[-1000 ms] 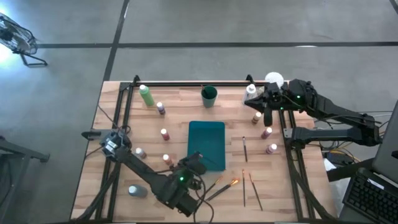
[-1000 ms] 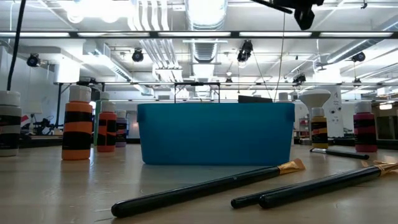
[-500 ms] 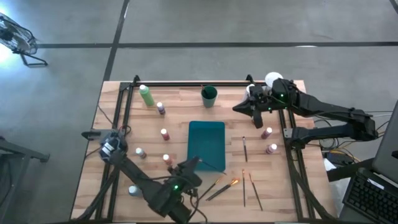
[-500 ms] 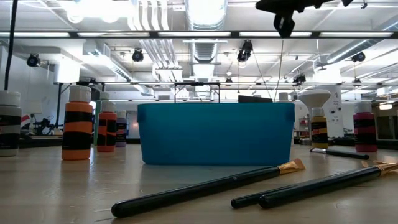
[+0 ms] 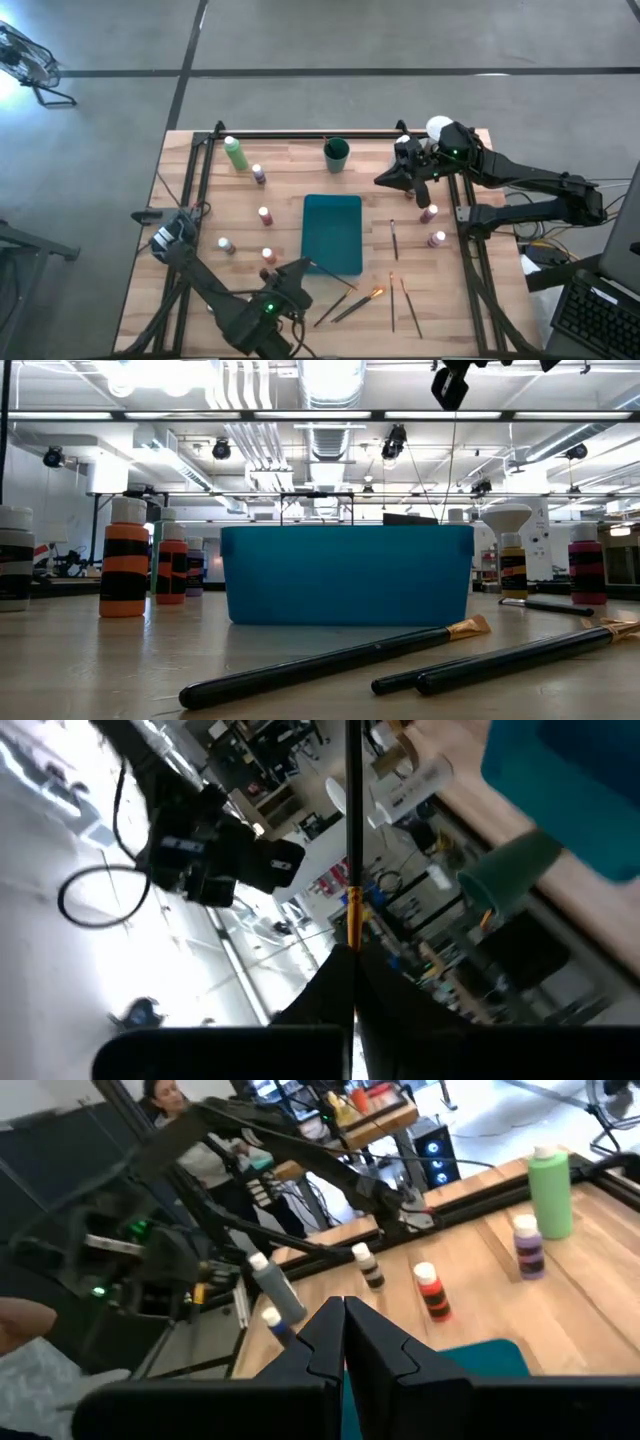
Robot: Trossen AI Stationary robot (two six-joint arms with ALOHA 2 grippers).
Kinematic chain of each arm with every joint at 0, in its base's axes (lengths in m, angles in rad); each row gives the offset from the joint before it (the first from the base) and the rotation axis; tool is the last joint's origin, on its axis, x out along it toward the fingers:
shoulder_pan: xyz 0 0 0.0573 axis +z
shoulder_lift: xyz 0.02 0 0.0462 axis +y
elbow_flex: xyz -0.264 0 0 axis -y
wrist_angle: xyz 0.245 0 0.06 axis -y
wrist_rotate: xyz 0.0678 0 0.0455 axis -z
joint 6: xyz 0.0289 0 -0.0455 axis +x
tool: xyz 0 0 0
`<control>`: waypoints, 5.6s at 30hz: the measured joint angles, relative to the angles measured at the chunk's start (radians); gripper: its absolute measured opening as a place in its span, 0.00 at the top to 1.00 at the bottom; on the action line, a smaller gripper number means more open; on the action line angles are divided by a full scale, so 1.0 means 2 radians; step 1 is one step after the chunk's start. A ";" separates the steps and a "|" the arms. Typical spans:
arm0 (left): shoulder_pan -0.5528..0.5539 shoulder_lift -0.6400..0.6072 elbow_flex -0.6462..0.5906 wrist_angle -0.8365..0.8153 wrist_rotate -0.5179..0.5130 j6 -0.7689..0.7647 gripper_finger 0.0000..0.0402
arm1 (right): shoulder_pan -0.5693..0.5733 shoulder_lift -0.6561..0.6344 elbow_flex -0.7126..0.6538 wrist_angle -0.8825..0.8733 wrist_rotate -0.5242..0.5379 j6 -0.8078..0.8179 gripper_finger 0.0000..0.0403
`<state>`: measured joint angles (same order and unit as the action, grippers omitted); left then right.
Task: Pick & Place Paint Supplies
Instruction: Put the gold paint brush into the green cup
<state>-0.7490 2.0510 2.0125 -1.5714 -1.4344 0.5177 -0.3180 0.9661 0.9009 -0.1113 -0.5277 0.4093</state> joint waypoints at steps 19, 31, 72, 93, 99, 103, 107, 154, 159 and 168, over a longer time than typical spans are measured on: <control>0.000 -0.005 -0.020 0.000 -0.051 0.057 1.00 | 0.027 0.090 0.004 0.057 -0.069 -0.006 0.86; 0.029 -0.013 -0.020 0.000 -0.051 0.057 1.00 | 0.106 0.162 0.004 0.145 -0.109 0.004 0.64; 0.041 -0.021 -0.035 0.000 -0.024 0.075 1.00 | 0.118 0.310 0.223 -0.102 -0.103 -0.098 0.66; 0.065 -0.021 -0.035 0.000 -0.024 0.084 1.00 | 0.134 0.311 0.221 -0.063 -0.075 -0.115 0.60; 0.083 -0.021 -0.035 0.000 -0.025 0.094 1.00 | 0.138 0.311 0.221 -0.061 -0.075 -0.114 0.62; 0.091 -0.021 -0.035 0.000 -0.024 0.095 1.00 | 0.138 0.311 0.221 -0.062 -0.074 -0.113 0.67; 0.095 -0.021 -0.035 0.001 -0.024 0.095 1.00 | 0.138 0.311 0.219 -0.060 -0.075 -0.115 0.71; 0.096 -0.021 -0.034 0.013 -0.012 0.098 1.00 | 0.125 0.347 0.240 -0.092 -0.055 -0.135 0.59; 0.096 -0.021 -0.035 0.016 -0.010 0.097 1.00 | 0.125 0.342 0.240 -0.069 -0.055 -0.117 0.63; 0.096 -0.021 -0.035 0.017 -0.010 0.096 1.00 | 0.128 0.344 0.240 -0.051 -0.054 -0.113 0.85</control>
<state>-0.5575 2.0090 1.9430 -1.5372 -1.4544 0.7101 -0.0628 1.6543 1.3804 -0.2126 -0.6357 0.1841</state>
